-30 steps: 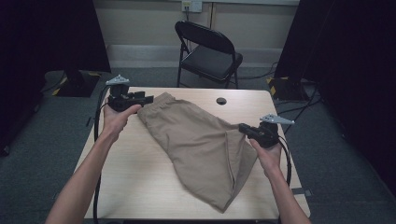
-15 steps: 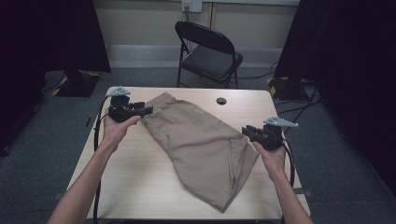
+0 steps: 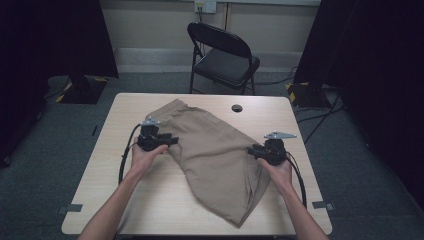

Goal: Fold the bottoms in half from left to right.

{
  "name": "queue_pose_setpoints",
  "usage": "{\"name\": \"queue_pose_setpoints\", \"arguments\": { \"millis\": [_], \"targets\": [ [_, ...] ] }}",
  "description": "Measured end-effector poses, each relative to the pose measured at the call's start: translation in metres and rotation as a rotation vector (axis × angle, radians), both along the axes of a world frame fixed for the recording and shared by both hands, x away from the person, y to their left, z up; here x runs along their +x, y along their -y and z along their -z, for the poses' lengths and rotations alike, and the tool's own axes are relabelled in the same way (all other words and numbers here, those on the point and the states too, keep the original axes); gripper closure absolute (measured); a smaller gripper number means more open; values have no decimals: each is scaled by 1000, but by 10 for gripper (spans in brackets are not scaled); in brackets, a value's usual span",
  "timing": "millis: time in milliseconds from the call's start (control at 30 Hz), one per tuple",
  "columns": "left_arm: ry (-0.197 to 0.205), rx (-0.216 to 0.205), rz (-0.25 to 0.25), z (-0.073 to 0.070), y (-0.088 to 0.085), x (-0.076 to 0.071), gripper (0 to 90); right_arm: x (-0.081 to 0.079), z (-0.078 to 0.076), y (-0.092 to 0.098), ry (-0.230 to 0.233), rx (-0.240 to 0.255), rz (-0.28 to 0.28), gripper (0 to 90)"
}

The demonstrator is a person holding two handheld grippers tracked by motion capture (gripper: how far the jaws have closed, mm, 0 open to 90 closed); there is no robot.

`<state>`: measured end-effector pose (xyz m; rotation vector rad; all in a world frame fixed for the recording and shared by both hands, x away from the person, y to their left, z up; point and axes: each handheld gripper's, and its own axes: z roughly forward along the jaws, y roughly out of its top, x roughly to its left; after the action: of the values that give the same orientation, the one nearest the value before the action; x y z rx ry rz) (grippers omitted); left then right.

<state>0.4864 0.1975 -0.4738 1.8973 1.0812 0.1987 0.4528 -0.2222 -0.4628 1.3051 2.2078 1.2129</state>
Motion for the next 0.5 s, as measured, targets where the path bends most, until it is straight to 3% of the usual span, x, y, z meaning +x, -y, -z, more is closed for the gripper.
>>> {"name": "queue_pose_setpoints", "arguments": {
  "millis": [33, 200, 400, 500],
  "targets": [
    [-25, 6, 7, 11, 8, -2, 553, 4, 7, -2, -11, -26, -10, 651],
    [-49, 20, 10, 22, 22, -8, 532, 7, 18, -5, -29, -34, -35, 620],
    [-5, 85, 13, 23, 33, -12, 512, 5, 27, -5, -38, -96, -62, 590],
    [7, 96, 24, 24, 34, -11, 488, 3, 29, -6, -35, -113, -68, 582]
  ]
}}
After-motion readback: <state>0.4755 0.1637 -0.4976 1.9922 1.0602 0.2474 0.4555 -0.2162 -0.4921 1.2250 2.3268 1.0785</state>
